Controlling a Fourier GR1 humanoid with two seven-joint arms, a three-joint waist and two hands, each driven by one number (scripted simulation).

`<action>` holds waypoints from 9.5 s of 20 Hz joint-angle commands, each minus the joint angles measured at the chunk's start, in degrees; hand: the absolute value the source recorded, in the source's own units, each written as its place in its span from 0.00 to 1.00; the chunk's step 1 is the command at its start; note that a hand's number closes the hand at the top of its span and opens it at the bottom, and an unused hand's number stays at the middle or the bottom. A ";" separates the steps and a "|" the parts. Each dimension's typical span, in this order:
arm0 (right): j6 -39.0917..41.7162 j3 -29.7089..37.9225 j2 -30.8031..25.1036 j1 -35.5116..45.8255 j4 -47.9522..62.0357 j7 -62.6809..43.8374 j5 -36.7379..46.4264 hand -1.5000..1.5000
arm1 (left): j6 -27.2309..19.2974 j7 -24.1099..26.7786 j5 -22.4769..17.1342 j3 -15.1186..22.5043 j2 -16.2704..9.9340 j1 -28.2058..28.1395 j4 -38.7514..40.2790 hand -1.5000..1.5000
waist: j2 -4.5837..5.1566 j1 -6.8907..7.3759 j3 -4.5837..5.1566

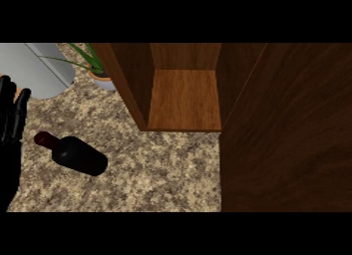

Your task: Pick up the wine, place it into the cabinet and close the cabinet

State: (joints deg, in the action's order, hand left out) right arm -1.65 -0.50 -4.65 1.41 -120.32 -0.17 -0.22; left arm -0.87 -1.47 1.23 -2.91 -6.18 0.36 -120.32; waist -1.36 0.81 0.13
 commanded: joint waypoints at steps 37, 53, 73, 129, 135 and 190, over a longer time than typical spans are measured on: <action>5.80 -6.14 -2.42 -6.45 -25.00 -28.31 -10.19 0.00 | -44.47 -35.71 29.84 30.41 6.12 8.21 -9.69 0.00 | 1.22 -0.82 -0.15; 2.60 -9.51 -1.20 -1.49 -28.64 -35.73 -4.49 0.00 | -39.37 -37.53 26.47 19.98 2.17 2.29 -16.81 0.00 | 1.25 -0.85 -0.08; 4.13 -8.40 -0.68 -0.88 -29.33 -36.78 -7.23 0.00 | -28.49 -10.50 -7.80 3.99 3.97 -12.03 -2.83 0.00 | 1.26 -0.93 -0.04; 7.19 -6.22 1.30 -0.28 -27.45 -35.71 -6.06 0.00 | -6.60 29.29 -21.97 -8.58 5.00 -3.56 52.06 0.00 | 1.33 -1.00 -0.11; 5.06 -2.97 -1.04 9.27 -27.48 -44.57 -9.95 0.00 | -9.83 29.82 -22.72 -6.24 6.10 -1.79 51.81 0.00 | 1.30 -0.85 -0.11; 7.89 -5.12 2.01 -0.66 -29.85 -39.93 -7.99 0.00 | 1.40 8.15 -12.98 11.98 0.85 -1.51 14.71 1.00 | 1.18 -1.07 -0.16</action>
State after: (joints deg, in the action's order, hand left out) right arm 5.67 -5.55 -2.53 4.89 -142.27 -38.18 -4.53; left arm 2.53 11.14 -13.76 5.47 -6.92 -1.08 -101.01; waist -0.17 -0.10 -0.03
